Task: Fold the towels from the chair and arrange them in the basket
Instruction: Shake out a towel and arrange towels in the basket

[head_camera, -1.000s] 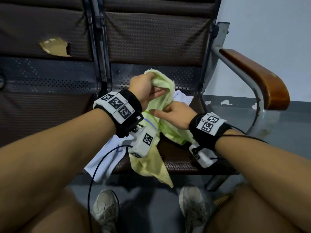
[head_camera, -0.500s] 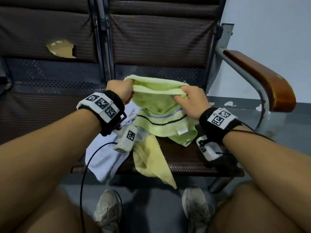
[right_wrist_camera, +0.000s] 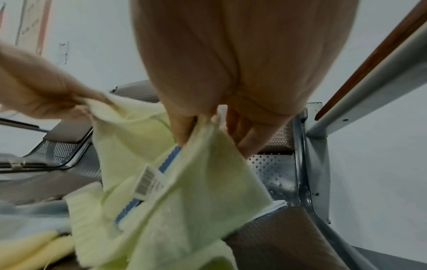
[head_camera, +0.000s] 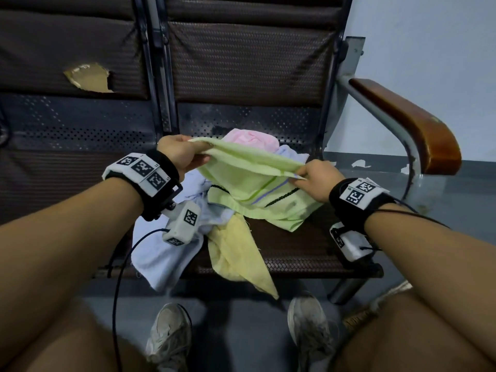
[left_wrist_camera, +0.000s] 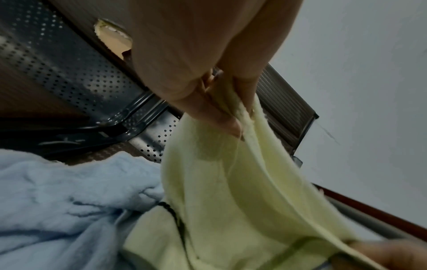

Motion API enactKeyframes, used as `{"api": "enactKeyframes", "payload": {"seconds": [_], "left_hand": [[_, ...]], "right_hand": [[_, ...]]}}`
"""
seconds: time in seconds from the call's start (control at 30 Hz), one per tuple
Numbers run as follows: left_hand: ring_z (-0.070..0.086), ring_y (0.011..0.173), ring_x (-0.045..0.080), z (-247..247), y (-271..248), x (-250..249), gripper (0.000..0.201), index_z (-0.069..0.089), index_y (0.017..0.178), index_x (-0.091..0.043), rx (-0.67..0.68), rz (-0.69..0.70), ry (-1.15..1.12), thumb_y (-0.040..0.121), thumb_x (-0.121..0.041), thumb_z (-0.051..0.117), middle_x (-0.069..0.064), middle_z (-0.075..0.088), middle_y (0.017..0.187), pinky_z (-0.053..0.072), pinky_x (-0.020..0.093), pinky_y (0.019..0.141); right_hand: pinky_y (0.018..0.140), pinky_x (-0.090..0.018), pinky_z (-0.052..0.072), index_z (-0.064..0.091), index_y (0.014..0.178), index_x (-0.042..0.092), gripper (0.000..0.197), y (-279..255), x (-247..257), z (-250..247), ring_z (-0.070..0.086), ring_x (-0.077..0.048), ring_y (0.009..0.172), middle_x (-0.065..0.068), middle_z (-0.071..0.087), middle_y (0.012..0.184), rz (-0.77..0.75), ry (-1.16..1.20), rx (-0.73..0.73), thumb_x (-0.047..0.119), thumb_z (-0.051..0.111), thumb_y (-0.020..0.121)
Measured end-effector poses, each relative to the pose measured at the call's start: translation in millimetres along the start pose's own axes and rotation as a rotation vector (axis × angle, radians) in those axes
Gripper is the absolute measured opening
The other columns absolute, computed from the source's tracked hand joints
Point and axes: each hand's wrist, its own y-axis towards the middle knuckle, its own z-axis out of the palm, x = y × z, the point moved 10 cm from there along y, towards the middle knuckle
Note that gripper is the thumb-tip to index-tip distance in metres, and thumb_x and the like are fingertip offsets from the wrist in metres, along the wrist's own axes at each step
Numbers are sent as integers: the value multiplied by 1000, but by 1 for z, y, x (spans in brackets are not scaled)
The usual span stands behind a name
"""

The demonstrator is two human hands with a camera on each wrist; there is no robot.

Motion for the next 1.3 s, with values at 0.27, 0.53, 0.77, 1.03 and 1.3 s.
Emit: {"api": "enactKeyframes", "payload": {"seconds": [0.27,0.53,0.77,1.03,1.3], "left_hand": [[66,44,25,-19,4,15,21,54,85,0,-86,-131,5,96,-12,41,13,64,48,52,24,41],[57,30,13,-36,7,19,30,60,97,-5,-135,-122,47,102,-3,30,16,61,57,41,15,34],[47,67,28,-50,18,22,44,78,69,-7,-148,-87,136,80,12,40,18,58,55,37,42,69],[63,66,28,-28,15,4,22,67,103,0,71,189,569,82,-2,66,14,67,76,54,40,71],[48,45,2,-16,-23,-56,21,56,81,-8,-86,517,512,89,-19,71,2,52,64,35,12,39]], "right_hand": [[65,-31,46,80,81,19,34,-8,18,-9,63,-18,72,-3,72,72,-111,80,-8,51,68,87],[57,-31,33,38,51,13,56,-12,11,-15,34,-17,53,-5,36,53,-64,153,-1,41,72,86],[67,-30,43,74,76,17,23,-14,9,-29,55,-14,67,4,62,67,-92,191,-72,36,73,88],[78,-35,50,57,99,25,30,-20,-4,-51,62,-28,92,-5,67,99,5,279,-236,-1,47,86],[73,-32,47,69,77,22,29,-28,-1,-90,62,-31,89,-6,69,84,127,200,-312,1,48,82]]}}
